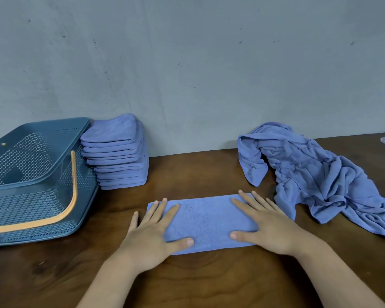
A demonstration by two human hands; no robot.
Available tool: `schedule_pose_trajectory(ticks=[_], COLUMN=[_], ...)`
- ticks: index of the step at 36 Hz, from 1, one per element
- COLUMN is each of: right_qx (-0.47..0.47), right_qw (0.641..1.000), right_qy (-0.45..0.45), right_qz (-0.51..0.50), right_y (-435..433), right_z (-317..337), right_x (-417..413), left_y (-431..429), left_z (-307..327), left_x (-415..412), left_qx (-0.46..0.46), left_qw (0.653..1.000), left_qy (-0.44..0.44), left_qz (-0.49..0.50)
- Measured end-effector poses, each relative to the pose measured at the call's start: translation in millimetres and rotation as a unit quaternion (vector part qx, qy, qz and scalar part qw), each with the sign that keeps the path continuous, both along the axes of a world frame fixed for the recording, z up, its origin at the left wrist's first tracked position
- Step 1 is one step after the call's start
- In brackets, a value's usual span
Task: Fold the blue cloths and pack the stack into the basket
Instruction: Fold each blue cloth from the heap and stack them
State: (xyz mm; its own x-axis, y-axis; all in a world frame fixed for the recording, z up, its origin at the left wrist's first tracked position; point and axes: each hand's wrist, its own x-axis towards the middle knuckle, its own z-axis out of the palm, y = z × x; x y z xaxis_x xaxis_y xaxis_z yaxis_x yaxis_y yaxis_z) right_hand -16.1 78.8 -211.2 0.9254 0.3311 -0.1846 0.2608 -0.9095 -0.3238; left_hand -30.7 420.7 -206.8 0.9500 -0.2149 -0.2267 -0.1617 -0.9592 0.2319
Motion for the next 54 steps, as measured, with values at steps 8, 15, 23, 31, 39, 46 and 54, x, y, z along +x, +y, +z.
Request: schedule_pose_trajectory(ticks=[8, 15, 23, 31, 39, 46, 54], right_qx=[0.007, -0.061, 0.063, 0.021, 0.005, 0.322, 0.359], right_qw=[0.998, 0.993, 0.998, 0.991, 0.994, 0.929, 0.931], right_qy=[0.055, 0.092, -0.024, -0.113, -0.065, -0.031, 0.028], right_qz=[0.023, 0.034, -0.02, -0.071, -0.088, -0.18, -0.061], right_y=[-6.6, -1.3, -12.0, -5.3, -2.0, -1.9, 3.6], right_z=[7.3, 31.4, 14.6, 4.8, 12.4, 13.2, 15.6], right_x=[2.9, 11.8, 31.8, 43.0, 40.2, 40.4, 32.1], left_y=[-9.0, -65.5, -92.5, -78.8, -75.6, -79.0, -76.2], left_z=[11.9, 17.7, -10.5, -2.9, -3.2, -7.6, -13.3], left_x=[-1.7, -3.3, 2.2, -8.8, -13.3, -10.4, -9.6], left_qx=[0.012, -0.068, -0.036, 0.004, 0.015, 0.0, -0.005], left_qw=[1.0, 0.989, 0.989, 0.987, 0.985, 0.99, 0.991], left_qy=[0.007, -0.075, -0.085, -0.073, -0.078, -0.091, -0.112], left_qz=[-0.003, -0.112, -0.115, -0.141, -0.152, -0.108, -0.076])
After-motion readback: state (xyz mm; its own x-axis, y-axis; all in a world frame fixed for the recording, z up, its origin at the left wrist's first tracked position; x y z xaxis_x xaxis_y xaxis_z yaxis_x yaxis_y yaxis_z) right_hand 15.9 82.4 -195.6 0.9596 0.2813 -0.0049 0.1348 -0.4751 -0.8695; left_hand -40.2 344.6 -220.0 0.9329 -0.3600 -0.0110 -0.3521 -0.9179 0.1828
